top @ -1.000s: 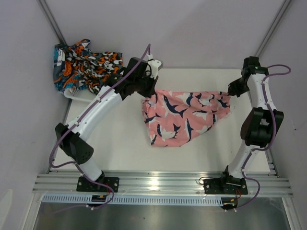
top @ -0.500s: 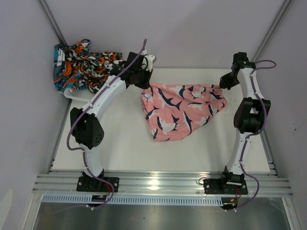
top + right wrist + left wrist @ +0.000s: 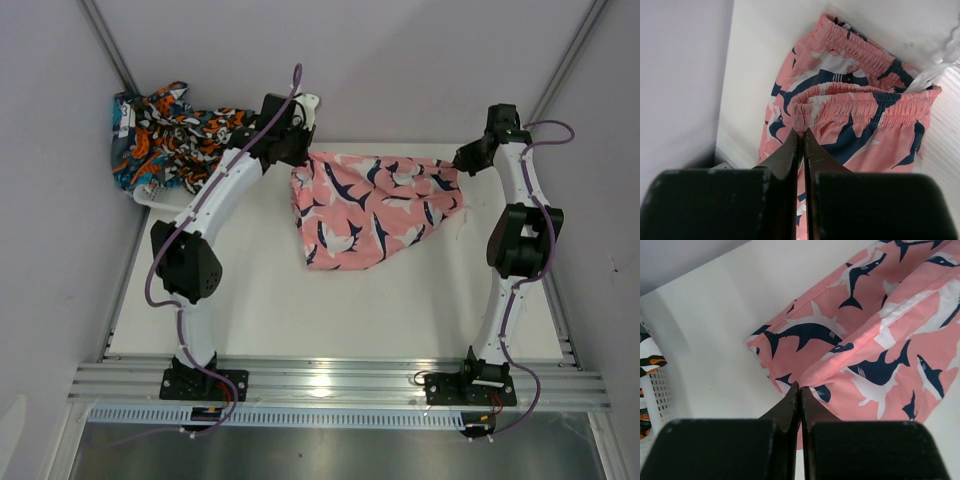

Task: Fold and stack the shorts
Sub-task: Fold the shorts

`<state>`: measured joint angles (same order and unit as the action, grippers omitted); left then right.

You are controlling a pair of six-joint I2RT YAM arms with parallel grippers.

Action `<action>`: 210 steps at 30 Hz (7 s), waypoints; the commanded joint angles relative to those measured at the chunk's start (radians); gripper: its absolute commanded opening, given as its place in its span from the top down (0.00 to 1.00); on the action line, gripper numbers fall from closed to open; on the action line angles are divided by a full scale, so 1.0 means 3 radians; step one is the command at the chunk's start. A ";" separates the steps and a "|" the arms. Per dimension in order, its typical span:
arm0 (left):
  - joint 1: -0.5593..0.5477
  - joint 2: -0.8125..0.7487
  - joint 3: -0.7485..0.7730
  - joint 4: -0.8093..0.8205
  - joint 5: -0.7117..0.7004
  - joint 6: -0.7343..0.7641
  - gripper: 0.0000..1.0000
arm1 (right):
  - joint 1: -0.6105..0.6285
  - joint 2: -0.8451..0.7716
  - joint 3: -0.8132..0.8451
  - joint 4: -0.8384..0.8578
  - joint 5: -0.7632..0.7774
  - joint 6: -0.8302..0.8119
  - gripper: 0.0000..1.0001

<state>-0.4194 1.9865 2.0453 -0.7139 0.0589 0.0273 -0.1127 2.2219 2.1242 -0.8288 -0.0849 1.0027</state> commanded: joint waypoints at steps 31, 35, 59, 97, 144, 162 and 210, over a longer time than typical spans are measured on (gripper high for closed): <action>0.0207 -0.0142 -0.0466 0.0742 -0.0851 -0.0326 0.01 | 0.0033 -0.0206 -0.0903 0.2531 -0.0927 -0.0571 0.14; 0.0130 -0.0557 -0.1105 0.0943 -0.0606 -0.0550 0.01 | 0.0008 -0.0289 -0.1287 0.2998 -0.1541 -0.0530 0.34; -0.0580 -0.0920 -0.1955 0.1316 -0.0084 -0.1068 0.01 | 0.0089 -0.0008 -0.1773 0.2124 -0.1077 -0.0536 0.38; -0.0903 -0.0348 -0.0994 0.1234 0.0176 -0.1073 0.01 | -0.0320 -0.1644 -0.3558 0.2875 -0.1241 -0.0832 0.09; -0.1378 -0.1370 -0.2691 0.1790 -0.0104 -0.0562 0.01 | 0.0487 -0.1970 -0.4308 0.3075 -0.0051 -0.0510 1.00; -0.2375 -0.1039 -0.3484 0.3341 -0.1219 0.0737 0.01 | 0.1465 -0.3300 -0.4892 0.1985 0.0283 -0.0223 1.00; -0.2365 -0.0261 -0.3136 0.3632 -0.0698 0.0722 1.00 | 0.0678 -0.2611 -0.5429 0.3334 -0.1287 0.0140 0.10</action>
<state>-1.1309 1.9762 1.1194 0.3138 -0.1860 0.2722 0.0986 1.3758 0.4950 0.0345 -0.4339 1.0176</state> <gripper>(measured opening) 0.005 0.911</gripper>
